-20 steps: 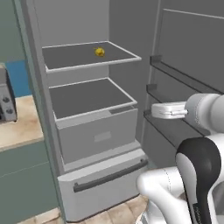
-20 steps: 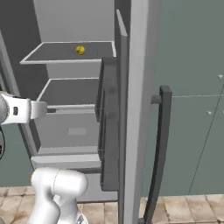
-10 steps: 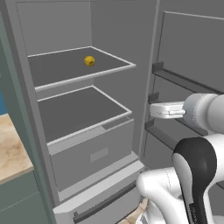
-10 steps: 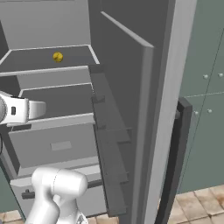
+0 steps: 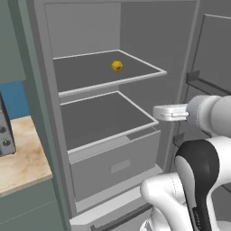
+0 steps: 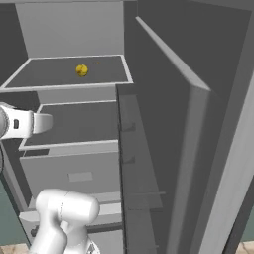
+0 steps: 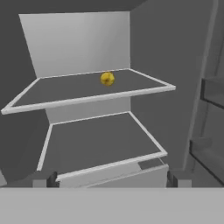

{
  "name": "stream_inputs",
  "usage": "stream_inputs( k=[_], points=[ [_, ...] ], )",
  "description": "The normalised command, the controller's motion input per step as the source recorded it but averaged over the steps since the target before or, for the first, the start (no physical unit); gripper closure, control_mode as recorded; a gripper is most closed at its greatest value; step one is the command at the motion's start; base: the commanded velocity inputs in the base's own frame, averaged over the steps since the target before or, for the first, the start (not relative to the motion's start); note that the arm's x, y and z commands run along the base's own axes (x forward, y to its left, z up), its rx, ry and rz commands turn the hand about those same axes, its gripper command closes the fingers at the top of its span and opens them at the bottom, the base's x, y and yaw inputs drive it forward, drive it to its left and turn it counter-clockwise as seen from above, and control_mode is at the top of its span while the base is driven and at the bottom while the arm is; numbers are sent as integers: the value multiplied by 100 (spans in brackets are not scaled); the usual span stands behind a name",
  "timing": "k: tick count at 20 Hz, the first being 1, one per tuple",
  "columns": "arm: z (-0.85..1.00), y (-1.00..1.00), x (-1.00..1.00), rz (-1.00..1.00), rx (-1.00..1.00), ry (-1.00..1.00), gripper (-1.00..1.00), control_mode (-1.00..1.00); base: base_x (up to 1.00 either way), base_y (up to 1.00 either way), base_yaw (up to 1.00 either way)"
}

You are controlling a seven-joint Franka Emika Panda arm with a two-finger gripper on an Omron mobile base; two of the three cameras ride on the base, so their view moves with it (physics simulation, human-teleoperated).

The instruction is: Place the cold items (lemon and cucumber) from the fridge in one tupperware on the dining counter. Place the warm items (kebab skewer and hot dog) in the stove area in another tupperware.

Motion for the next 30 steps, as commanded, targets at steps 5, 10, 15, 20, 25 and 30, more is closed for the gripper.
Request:
stream_inputs(
  k=[5,10,15,20,25,30],
  points=[
    [58,6,18,18,0,-17,-100,-100,0,0,0],
    [65,11,56,-3,-1,5,-100,-100,0,0,0],
    [20,0,55,0,0,30,-100,-100,0,0,0],
    [-16,-1,29,1,0,2,-100,-100,0,0,0],
    [-27,0,30,0,-2,-1,-100,-100,0,0,0],
    [-30,0,39,0,-3,-1,-100,-100,0,0,0]
  ],
)
